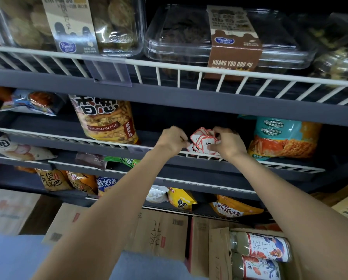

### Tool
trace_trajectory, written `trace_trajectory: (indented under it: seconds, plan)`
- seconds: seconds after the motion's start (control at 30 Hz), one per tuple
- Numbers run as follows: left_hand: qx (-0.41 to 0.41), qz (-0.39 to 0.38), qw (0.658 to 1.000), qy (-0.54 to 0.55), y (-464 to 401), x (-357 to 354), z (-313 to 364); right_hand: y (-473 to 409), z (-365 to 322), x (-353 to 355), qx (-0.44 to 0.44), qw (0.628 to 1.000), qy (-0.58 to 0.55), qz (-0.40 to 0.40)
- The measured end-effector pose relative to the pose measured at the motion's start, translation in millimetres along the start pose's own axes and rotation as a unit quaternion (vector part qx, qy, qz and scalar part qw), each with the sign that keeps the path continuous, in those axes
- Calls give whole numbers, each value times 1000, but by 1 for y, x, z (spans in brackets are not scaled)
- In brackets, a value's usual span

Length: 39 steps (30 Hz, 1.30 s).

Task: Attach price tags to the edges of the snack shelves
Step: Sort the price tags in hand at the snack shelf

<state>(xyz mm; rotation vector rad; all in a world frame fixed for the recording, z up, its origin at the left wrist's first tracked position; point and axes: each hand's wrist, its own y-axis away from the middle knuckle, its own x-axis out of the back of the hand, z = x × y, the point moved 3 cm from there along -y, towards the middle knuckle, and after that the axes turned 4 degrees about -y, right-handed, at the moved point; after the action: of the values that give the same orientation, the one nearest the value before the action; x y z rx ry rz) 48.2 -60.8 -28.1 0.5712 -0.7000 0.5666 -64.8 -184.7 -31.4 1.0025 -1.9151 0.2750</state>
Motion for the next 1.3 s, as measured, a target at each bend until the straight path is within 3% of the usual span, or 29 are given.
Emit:
trace_trajectory:
  seconds: [0.13, 0.27, 0.4, 0.5, 0.63, 0.87, 1.1, 1.23, 1.3]
  plan:
    - [51, -26, 995, -78, -12, -12, 0, 0, -1, -1, 3, 1000, 7, 3]
    - [78, -29, 996, -34, -15, -14, -3, 6, -2, -1, 4, 1000, 0, 29]
    - [37, 13, 999, 28, -6, -6, 1, 11, 1, 1, 6, 999, 17, 45]
    - [-14, 15, 996, 86, 1, 2, 3, 12, -3, 5, 25, 995, 96, 33]
    - [-73, 19, 995, 66, 12, 7, 8, 18, -20, 6, 100, 981, 162, 32]
    - [-82, -19, 993, 80, 29, -2, 17, 27, -22, 3, 129, 990, 38, 53]
    - [-98, 22, 995, 26, 27, -1, 19, 18, -14, -7, 113, 991, -68, 35]
    - [-79, 58, 986, 132, 44, 21, 20, 32, -34, 10, 112, 984, -122, 70]
    - [-76, 57, 977, 192, 60, 33, 20, 49, -54, 20, 109, 974, -197, 39]
